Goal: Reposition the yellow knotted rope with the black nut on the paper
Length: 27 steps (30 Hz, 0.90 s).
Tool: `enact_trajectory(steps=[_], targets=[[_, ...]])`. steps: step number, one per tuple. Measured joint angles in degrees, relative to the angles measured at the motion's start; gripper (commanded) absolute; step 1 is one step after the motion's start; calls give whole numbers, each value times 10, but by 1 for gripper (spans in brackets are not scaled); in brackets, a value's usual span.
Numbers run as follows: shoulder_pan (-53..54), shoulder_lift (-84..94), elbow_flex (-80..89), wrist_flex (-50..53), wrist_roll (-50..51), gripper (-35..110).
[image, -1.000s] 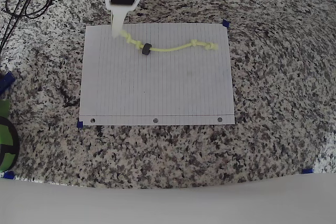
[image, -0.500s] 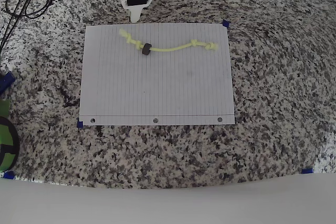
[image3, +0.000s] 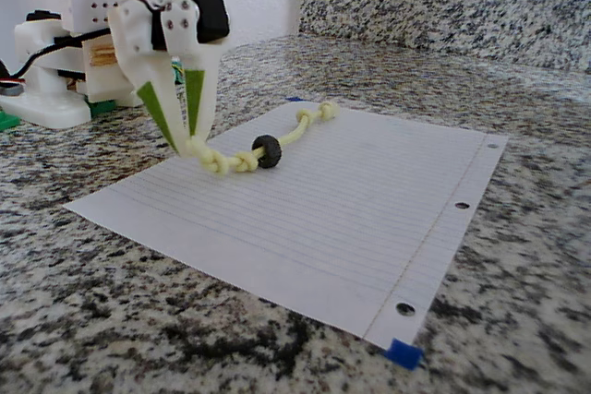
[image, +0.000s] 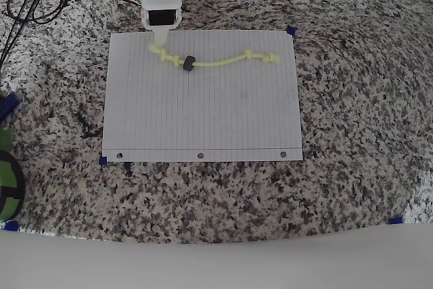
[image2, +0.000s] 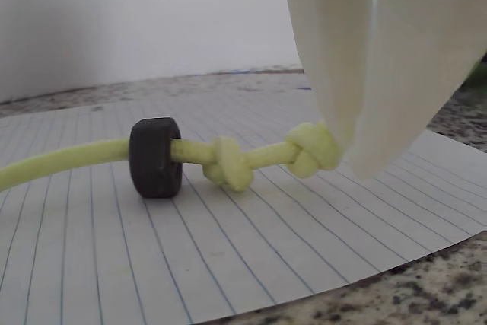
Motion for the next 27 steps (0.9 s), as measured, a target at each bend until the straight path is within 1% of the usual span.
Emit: enact_trajectory(steps=[6,12,18,27], targets=[[10,-39,-11,-62,0,0],[8,-39,-17,-70,0,0],[9,1,-4,-84,0,0],[18,153,83,-25,0,0]])
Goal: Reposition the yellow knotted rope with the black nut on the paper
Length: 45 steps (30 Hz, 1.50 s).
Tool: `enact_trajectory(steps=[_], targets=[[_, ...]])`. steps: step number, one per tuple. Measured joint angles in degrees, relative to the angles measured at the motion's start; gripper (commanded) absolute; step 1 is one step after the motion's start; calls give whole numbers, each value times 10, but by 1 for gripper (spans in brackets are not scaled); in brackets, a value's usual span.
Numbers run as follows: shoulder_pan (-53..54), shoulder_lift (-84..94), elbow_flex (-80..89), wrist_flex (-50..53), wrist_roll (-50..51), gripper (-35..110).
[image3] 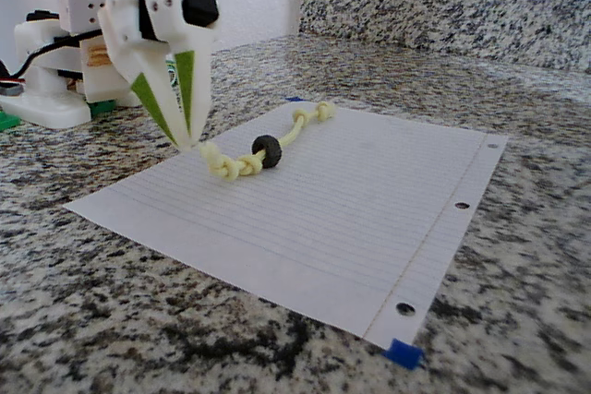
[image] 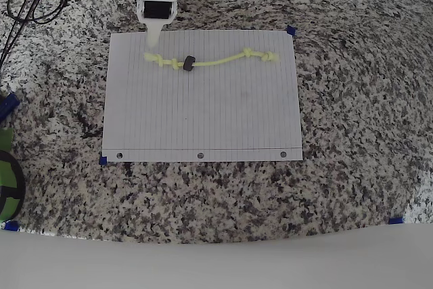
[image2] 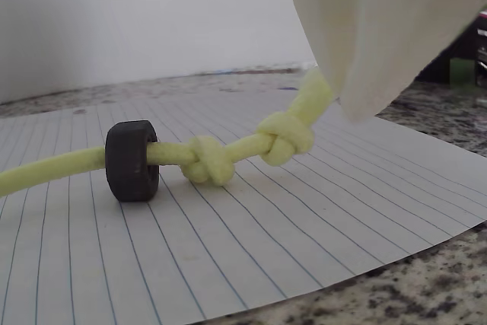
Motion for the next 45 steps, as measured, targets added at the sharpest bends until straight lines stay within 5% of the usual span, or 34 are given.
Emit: enact_trajectory(steps=[17,29,45], targets=[[-85,331,55,115,-71,0],[-147,373,70,254,-277,0],[-153,424,155,277,-289,0]])
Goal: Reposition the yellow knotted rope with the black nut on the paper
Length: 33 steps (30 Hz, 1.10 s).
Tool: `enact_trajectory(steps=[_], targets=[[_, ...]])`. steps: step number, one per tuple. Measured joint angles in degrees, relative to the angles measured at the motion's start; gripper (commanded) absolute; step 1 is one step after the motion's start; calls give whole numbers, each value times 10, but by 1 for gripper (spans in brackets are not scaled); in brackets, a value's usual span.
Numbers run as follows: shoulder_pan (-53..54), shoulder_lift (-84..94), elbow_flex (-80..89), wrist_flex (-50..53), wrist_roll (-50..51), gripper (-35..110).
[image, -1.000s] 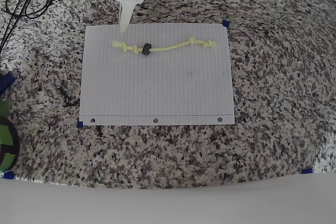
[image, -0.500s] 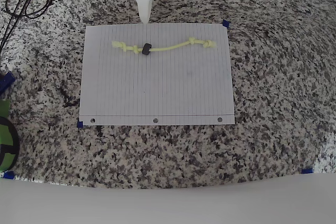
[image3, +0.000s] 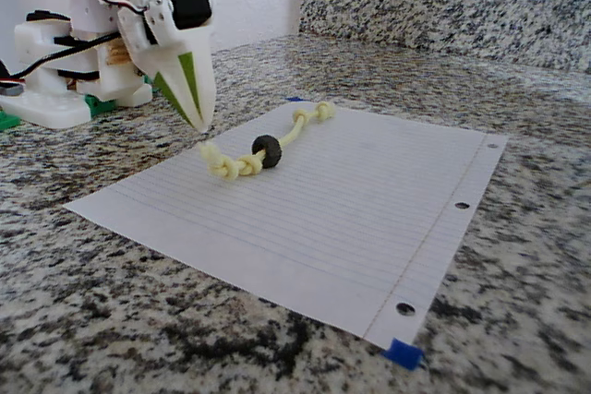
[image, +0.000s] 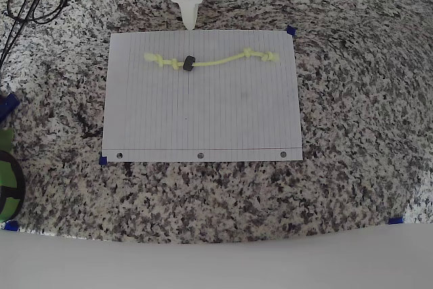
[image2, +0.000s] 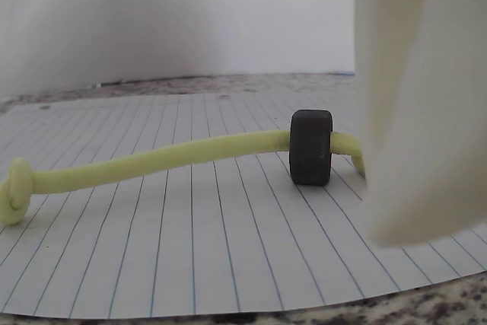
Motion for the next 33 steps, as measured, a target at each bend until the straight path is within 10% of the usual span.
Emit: enact_trajectory(steps=[33], targets=[[-5,99,16,46,0,0]])
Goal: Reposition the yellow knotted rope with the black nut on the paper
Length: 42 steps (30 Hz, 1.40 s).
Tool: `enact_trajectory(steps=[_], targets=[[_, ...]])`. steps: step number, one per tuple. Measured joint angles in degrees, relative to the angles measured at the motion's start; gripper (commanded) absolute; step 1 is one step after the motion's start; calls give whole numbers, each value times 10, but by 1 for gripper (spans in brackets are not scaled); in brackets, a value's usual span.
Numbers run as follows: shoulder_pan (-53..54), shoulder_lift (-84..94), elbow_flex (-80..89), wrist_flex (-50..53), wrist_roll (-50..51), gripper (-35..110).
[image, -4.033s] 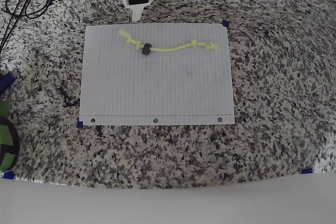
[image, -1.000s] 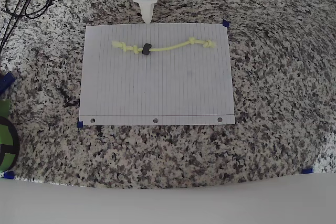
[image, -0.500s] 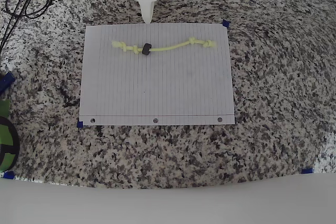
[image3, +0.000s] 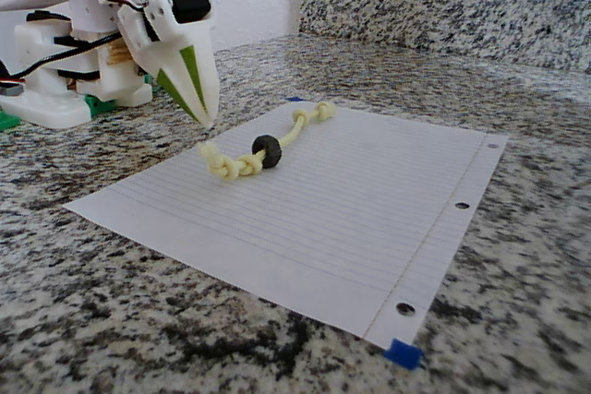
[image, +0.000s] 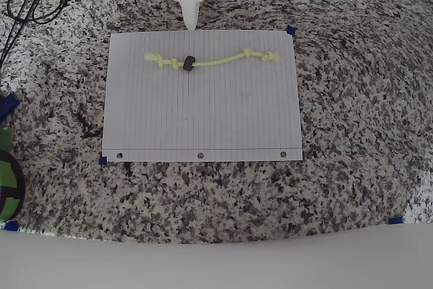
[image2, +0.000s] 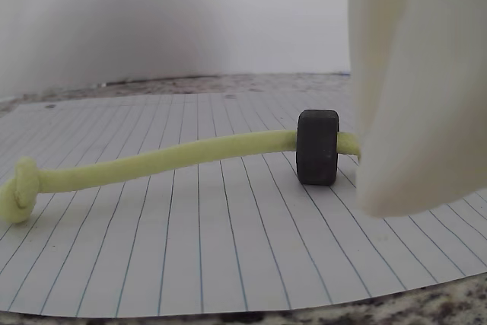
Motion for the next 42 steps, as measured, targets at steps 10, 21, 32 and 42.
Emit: enact_trajectory(steps=[10,21,32,42], targets=[[0,0,0,0,0,8],[0,0,0,0,0,8],[0,0,0,0,0,8],[0,0,0,0,0,8]])
